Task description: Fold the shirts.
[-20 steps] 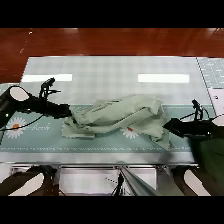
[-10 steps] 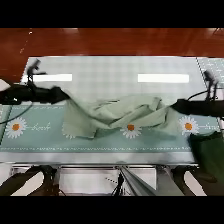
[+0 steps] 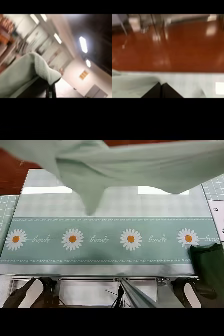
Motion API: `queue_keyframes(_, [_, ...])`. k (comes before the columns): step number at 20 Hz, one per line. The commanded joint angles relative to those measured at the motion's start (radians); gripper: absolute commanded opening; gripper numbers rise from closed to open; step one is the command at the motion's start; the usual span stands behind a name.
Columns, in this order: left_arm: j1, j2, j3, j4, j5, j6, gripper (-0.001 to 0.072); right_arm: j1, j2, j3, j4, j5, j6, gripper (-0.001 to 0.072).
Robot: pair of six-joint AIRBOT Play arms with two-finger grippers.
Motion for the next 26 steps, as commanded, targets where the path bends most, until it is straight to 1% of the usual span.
queue_keyframes(1, [0.076, 0.063, 0.106, -0.157, 0.009, -0.010, 0.0029, 0.001, 0.023, 0.128, -0.009, -0.082, 0.054, 0.0017])
queue_keyframes(3, [0.072, 0.101, 0.125, -0.141, 0.009, -0.066, 0.0029, 0.001, 0.024, 0.153, -0.009, -0.079, 0.055, 0.0017])
queue_keyframes(5, [0.074, 0.137, 0.148, -0.092, 0.008, -0.096, 0.0028, 0.001, 0.024, 0.171, -0.009, -0.067, 0.075, 0.0017])
queue_keyframes(7, [0.076, 0.170, 0.199, 0.048, -0.019, -0.140, 0.0028, 0.001, 0.024, 0.194, -0.018, -0.028, 0.080, 0.0017])
queue_keyframes(9, [0.076, 0.197, 0.278, 0.309, -0.083, -0.223, 0.0028, 0.001, 0.024, 0.229, -0.088, 0.075, 0.120, 0.0017])
queue_keyframes(11, [0.075, 0.230, 0.352, 0.628, -0.163, -0.315, 0.0028, 0.001, 0.024, 0.256, -0.219, 0.267, 0.166, 0.0017])
queue_keyframes(13, [0.053, 0.269, 0.367, 0.927, -0.221, -0.372, 0.0028, 0.001, 0.012, 0.257, -0.320, 0.540, 0.171, 0.0017])
queue_keyframes(15, [0.000, 0.274, 0.351, 1.160, -0.310, -0.409, 0.0028, 0.001, -0.044, 0.251, -0.334, 0.829, 0.133, 0.0017])
queue_keyframes(16, [-0.032, 0.270, 0.323, 1.226, -0.343, -0.413, 0.0028, 0.003, -0.071, 0.231, -0.320, 0.868, 0.112, 0.0017])
queue_keyframes(17, [-0.059, 0.263, 0.283, 1.256, -0.358, -0.412, 0.0029, 0.006, -0.090, 0.191, -0.303, 0.861, 0.092, 0.0017])
queue_keyframes(19, [-0.097, 0.239, 0.171, 1.263, -0.361, -0.401, 0.0029, 0.005, -0.156, 0.095, -0.301, 0.860, 0.071, 0.0017])
queue_keyframes(20, [-0.109, 0.217, 0.113, 1.263, -0.356, -0.392, 0.0028, 0.005, -0.193, 0.040, -0.301, 0.831, 0.057, 0.0017])
queue_keyframes(23, [-0.162, 0.098, -0.044, 1.263, -0.277, -0.366, 0.0029, 0.005, -0.346, -0.075, -0.301, 0.623, 0.031, 0.0017])
queue_keyframes(26, [-0.248, -0.074, -0.089, 1.262, -0.164, -0.340, 0.0029, 0.005, -0.541, -0.080, -0.256, 0.455, -0.018, 0.0017])
